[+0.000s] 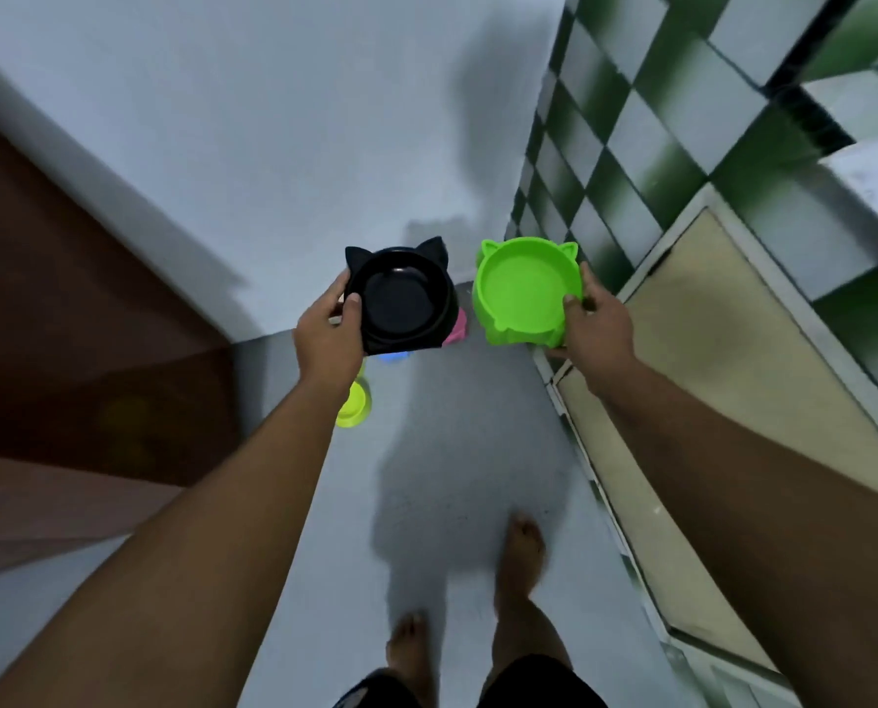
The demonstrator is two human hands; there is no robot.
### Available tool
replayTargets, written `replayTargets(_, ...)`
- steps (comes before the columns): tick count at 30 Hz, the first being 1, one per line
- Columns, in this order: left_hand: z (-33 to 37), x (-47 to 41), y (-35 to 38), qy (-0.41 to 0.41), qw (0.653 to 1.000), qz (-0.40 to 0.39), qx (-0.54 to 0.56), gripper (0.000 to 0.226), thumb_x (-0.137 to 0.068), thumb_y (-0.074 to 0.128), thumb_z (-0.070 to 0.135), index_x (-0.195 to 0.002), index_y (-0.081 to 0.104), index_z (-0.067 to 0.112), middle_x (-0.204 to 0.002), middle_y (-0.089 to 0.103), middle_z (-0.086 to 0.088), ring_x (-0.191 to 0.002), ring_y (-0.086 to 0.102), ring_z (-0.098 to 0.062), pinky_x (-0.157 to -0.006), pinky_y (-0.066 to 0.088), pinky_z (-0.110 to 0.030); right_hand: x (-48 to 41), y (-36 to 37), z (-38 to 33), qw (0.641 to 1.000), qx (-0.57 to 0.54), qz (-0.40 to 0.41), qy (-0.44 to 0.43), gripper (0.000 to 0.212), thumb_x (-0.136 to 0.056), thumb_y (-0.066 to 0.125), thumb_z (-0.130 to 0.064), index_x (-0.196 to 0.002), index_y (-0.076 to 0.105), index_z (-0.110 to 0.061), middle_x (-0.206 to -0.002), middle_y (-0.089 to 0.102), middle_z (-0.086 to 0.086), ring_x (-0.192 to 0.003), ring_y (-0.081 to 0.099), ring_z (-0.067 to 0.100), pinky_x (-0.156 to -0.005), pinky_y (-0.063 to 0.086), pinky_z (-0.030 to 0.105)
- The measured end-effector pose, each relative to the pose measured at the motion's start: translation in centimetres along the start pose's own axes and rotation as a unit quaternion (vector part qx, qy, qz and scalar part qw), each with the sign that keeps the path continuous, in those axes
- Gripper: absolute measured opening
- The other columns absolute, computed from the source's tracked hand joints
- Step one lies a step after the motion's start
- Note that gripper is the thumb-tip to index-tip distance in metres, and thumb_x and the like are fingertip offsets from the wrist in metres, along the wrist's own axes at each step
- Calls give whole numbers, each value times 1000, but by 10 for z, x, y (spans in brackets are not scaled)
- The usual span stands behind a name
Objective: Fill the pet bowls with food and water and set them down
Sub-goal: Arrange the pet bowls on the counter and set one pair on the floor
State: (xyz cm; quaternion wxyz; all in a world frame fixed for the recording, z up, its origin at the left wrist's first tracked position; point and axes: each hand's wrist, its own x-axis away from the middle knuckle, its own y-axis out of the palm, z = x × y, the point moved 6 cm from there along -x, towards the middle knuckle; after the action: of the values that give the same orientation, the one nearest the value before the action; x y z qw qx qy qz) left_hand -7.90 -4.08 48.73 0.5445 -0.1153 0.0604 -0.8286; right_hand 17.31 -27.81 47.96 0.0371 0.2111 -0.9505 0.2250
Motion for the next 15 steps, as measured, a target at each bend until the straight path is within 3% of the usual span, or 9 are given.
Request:
replayTargets(2, 16, 21, -8, 1, 1000, -26, -8, 32, -89, 59, 40, -116, 65, 55, -98, 71, 23, -96, 72, -18, -87, 60, -52, 32, -18, -10, 1000, -17, 23, 7, 59, -90, 49, -37, -148, 41, -37, -141, 57, 5, -118, 62, 28, -89, 57, 56)
replayTargets(5, 38, 51, -13, -10, 998, -68, -4, 32, -89, 62, 39, -117, 67, 53, -97, 71, 13, -99, 72, -23, -87, 61, -51, 81, -43, -32, 997, -58, 38, 19, 53, -97, 51, -28, -148, 42, -35, -139, 57, 5, -111, 64, 32, -76, 60, 57)
replayTargets(10, 64, 104, -10, -39, 993, -104, 45, 34, -101, 61, 18, -131, 68, 31, -102, 73, 2, -96, 71, -19, -66, 64, -39, 147, -92, -43, 991, -109, 70, 42, 51, -101, 51, -17, -149, 43, -30, -130, 60, 5, -96, 66, 30, -65, 61, 55)
replayTargets(12, 76, 128, -10, -30, 992, -113, 47, 34, -101, 60, 16, -132, 67, 30, -98, 74, 5, -90, 70, -18, -61, 62, -34, 173, -118, -42, 990, -108, 86, 35, 49, -100, 51, -14, -147, 46, -28, -121, 62, 3, -97, 66, 28, -72, 61, 56)
replayTargets(15, 95, 170, -7, -14, 990, -132, 50, 33, -102, 59, 16, -131, 68, 30, -94, 75, 5, -85, 70, -21, -59, 62, -32, 212, -164, -37, 988, -100, 117, 22, 50, -97, 54, -15, -146, 49, -25, -128, 63, 9, -109, 65, 30, -85, 58, 56)
